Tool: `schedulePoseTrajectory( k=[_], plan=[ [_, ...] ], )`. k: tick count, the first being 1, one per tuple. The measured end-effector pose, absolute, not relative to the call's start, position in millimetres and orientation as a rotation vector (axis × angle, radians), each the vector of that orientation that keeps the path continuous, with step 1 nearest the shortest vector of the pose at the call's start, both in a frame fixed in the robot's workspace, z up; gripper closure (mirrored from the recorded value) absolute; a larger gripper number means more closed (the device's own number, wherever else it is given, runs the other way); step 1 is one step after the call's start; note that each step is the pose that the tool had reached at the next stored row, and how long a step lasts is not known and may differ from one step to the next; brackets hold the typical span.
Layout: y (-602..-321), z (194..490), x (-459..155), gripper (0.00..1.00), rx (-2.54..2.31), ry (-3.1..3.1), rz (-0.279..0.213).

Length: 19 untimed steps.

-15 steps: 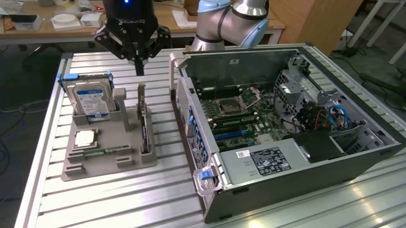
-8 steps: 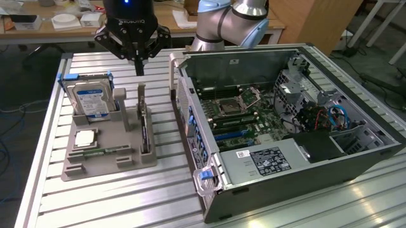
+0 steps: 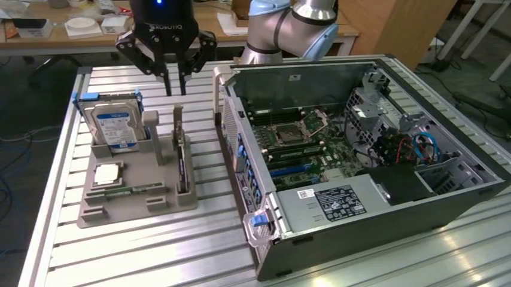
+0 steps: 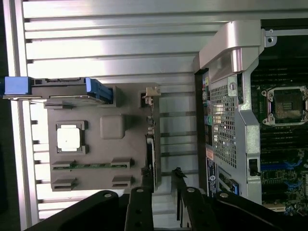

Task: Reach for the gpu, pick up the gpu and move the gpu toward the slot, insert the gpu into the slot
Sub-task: 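Pick up the gpu and move the gpu toward the slot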

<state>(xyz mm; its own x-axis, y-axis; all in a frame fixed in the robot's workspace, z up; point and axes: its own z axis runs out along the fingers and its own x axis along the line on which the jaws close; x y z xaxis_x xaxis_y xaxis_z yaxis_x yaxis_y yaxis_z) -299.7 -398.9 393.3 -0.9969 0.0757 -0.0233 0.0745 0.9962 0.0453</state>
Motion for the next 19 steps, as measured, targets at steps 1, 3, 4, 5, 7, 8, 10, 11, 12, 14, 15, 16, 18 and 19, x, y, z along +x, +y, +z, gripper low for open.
schedulePoseTrajectory(
  k=[1, 3, 4, 5, 7, 8, 10, 11, 12, 14, 15, 16, 18, 19],
  plan=[
    [-398.9, 393.3, -299.7, 0.71, 0.117, 3.114, 0.069],
    [-398.9, 392.9, -299.7, 0.59, 0.114, 3.114, 0.067],
    [-398.9, 392.4, -299.7, 0.59, 0.105, 3.114, 0.064],
    [-398.9, 392.0, -299.7, 0.53, 0.089, 3.115, 0.063],
    [-398.9, 389.9, -299.8, 0.53, 0.042, 3.118, 0.064],
    [-398.9, 388.3, -299.7, 0.53, 0.016, 3.119, 0.064],
    [-398.9, 385.3, -299.7, 0.53, -0.036, 3.119, 0.065],
    [-398.9, 383.6, -299.9, 0.53, -0.051, 3.119, 0.065],
    [-398.9, 381.7, -300.5, 0.53, -0.055, 3.119, 0.065],
    [-398.9, 378.2, -301.5, 0.53, -0.055, 3.119, 0.065],
    [-399.0, 376.2, -301.7, 0.53, -0.056, 3.119, 0.065],
    [-399.0, 374.4, -301.8, 0.53, -0.056, 3.119, 0.065],
    [-399.9, 370.8, -302.0, 0.53, -0.062, 3.120, 0.065],
    [-401.1, 369.0, -302.0, 0.53, -0.066, 3.123, 0.066]
  ],
)
